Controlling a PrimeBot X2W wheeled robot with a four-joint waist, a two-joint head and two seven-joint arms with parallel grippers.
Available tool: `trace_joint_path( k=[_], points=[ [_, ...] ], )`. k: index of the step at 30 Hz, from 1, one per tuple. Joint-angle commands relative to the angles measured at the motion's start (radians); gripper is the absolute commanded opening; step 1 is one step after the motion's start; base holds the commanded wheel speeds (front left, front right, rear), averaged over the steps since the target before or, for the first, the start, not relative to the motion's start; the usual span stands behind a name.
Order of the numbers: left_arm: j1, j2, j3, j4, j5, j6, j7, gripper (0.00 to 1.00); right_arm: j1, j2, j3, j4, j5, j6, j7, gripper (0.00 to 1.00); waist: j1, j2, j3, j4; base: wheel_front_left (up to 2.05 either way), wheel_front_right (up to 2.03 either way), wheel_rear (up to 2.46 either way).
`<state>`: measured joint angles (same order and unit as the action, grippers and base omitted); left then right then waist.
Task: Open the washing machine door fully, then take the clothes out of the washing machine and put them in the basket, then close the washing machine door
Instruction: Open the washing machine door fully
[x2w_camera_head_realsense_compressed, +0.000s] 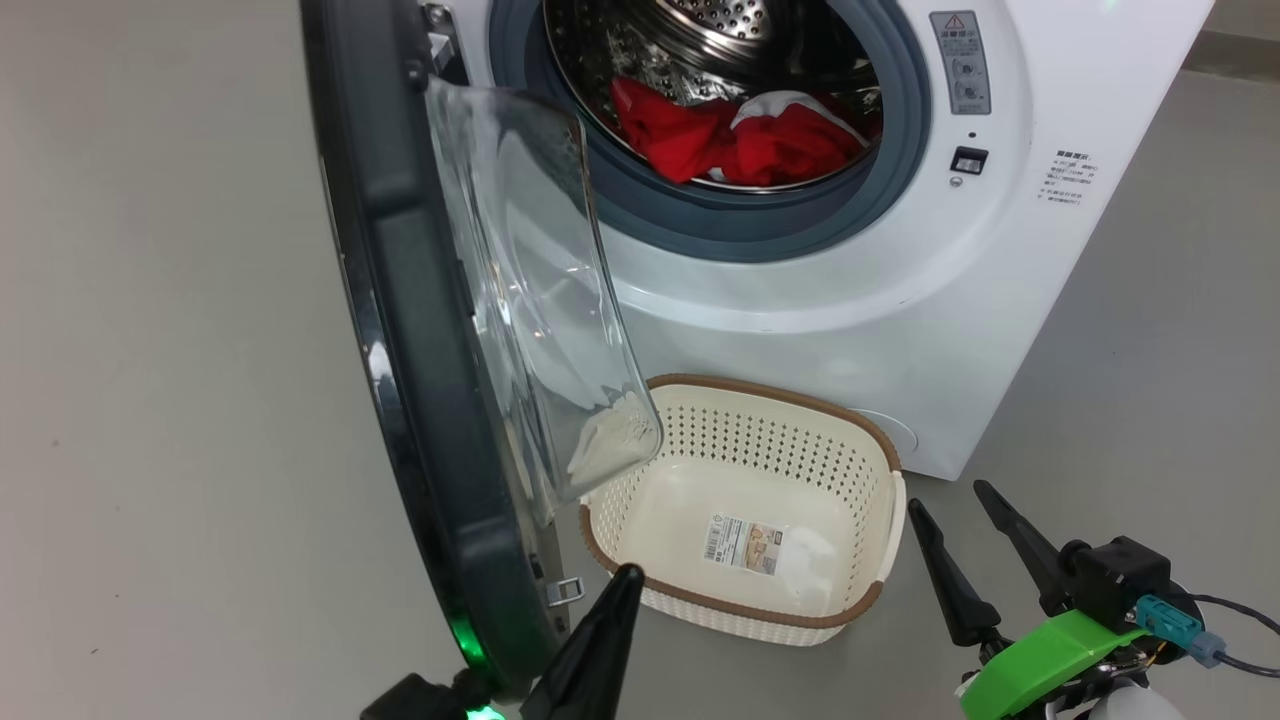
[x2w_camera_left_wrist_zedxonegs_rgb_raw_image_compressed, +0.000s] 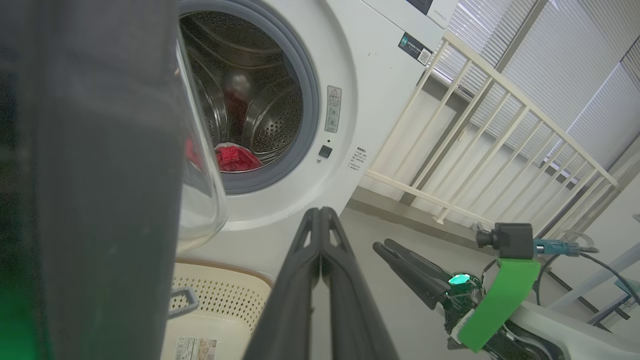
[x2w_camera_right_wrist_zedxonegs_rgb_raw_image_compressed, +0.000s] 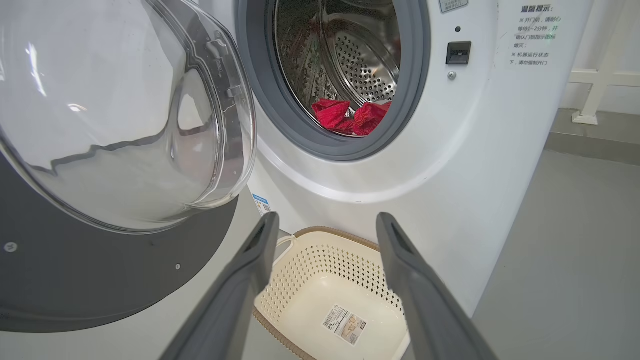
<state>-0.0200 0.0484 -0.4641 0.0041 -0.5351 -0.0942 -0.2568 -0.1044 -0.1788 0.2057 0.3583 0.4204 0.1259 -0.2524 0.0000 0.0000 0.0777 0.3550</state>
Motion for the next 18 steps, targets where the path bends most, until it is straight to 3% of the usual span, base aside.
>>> trace_joint_path(
  k=[1, 7, 18],
  points=[
    [-0.028, 0.002, 0.031, -0.008, -0.011, 0.01, -0.005, 0.0, -0.026, -0.007, 0.015, -0.025, -0.009, 0.005, -0.009, 1.0, 0.0, 0.0, 0.002, 0.001, 0.0, 0.0, 0.0],
    [-0.037, 0.002, 0.087, 0.043, -0.014, 0.039, -0.005, 0.0, -0.025, -0.008, 0.014, -0.027, -0.01, 0.005, -0.009, 1.0, 0.0, 0.0, 0.004, 0.008, 0.0, 0.0, 0.0],
    [-0.023, 0.002, 0.165, 0.036, -0.022, 0.048, -0.005, 0.0, -0.023, -0.009, 0.018, -0.028, -0.011, 0.005, -0.009, 1.0, 0.0, 0.0, 0.0, 0.036, 0.0, 0.0, 0.0]
  ],
)
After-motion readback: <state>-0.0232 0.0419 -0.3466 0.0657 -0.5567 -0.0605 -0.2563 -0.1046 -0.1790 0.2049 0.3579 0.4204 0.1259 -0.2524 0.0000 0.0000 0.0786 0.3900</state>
